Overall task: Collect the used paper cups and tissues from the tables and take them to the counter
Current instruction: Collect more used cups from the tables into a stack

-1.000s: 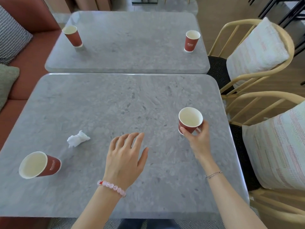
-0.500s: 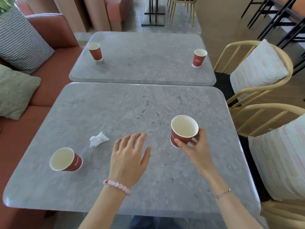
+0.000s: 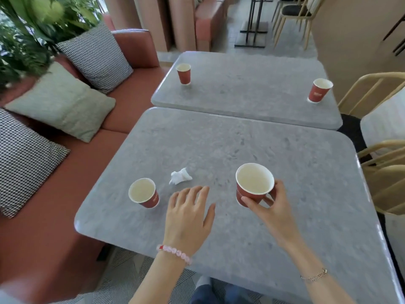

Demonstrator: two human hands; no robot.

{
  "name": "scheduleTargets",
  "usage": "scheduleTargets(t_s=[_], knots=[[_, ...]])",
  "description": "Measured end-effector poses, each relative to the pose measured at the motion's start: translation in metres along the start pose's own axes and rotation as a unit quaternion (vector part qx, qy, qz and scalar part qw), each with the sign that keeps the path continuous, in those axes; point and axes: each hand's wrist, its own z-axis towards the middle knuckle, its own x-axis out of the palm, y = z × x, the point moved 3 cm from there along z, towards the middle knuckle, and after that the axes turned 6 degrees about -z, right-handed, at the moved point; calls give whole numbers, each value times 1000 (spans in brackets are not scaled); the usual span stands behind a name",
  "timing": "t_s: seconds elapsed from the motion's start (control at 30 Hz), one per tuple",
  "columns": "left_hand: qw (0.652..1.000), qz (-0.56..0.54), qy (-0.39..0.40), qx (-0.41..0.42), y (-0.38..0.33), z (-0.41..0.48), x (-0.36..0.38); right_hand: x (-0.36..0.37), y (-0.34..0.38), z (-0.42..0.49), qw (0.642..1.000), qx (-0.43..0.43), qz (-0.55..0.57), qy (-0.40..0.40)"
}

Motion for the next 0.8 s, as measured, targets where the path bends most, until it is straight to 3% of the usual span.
scheduleTargets(t_s=[0.43,0.6,0.7,0.8], knots=[[992,25,-36,-120,71,-54,1,84,3,-4,993,-2,-2,120],[977,-53,-67,-193,101,-73,9,105,5,-5,988,11,-5,153],[938,-155,-87,-296,122,-77,22,112,6,-5,989,12,-8,149],[849,-278,-142,-427,144,-75,37,115,8,-5,990,13,-16,141]])
